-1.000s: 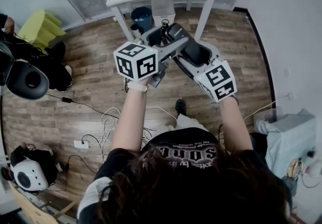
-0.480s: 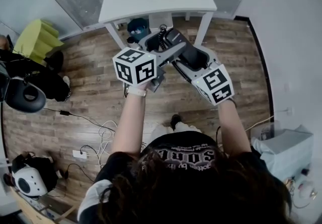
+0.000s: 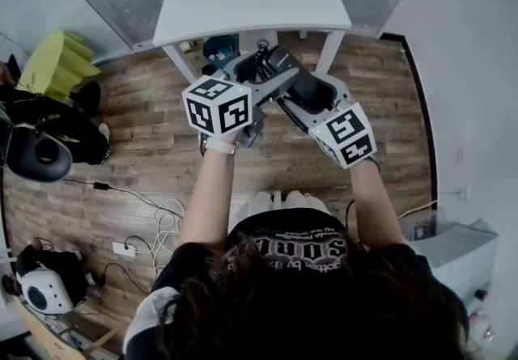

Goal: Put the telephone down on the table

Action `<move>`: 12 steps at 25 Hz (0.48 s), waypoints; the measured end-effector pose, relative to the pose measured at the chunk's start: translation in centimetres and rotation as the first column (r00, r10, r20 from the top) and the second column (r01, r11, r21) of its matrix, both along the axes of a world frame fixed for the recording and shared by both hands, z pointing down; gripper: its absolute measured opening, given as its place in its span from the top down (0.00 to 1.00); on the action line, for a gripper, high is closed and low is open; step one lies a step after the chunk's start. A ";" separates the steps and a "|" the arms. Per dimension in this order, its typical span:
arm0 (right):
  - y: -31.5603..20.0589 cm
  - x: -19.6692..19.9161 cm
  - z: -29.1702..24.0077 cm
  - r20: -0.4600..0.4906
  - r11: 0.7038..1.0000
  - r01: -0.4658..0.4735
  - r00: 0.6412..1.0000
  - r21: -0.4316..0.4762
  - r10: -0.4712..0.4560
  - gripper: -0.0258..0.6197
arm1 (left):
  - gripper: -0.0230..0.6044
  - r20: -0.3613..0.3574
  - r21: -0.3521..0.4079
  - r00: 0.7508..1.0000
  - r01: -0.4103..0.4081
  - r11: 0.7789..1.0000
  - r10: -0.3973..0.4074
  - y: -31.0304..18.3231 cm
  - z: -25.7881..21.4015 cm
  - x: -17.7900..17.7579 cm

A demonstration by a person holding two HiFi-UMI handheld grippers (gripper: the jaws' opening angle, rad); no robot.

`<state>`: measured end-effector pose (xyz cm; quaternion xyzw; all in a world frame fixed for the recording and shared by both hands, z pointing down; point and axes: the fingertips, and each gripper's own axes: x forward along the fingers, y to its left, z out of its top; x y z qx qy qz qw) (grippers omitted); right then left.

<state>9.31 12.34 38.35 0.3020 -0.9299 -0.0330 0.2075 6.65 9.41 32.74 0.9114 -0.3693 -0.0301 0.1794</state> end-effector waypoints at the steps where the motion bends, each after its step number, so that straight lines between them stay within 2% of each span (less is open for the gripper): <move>1: -0.3 -0.1 0.0 0.001 1.000 0.001 1.000 -0.002 -0.001 0.51 | 0.40 0.001 0.000 1.000 0.002 1.000 -0.002 -0.3 0.0 -0.1; 12: -3.8 -0.6 -0.1 0.016 1.000 0.000 1.000 -0.001 0.000 0.51 | 0.40 0.010 0.009 1.000 0.006 1.000 -0.007 -3.8 -0.4 -0.6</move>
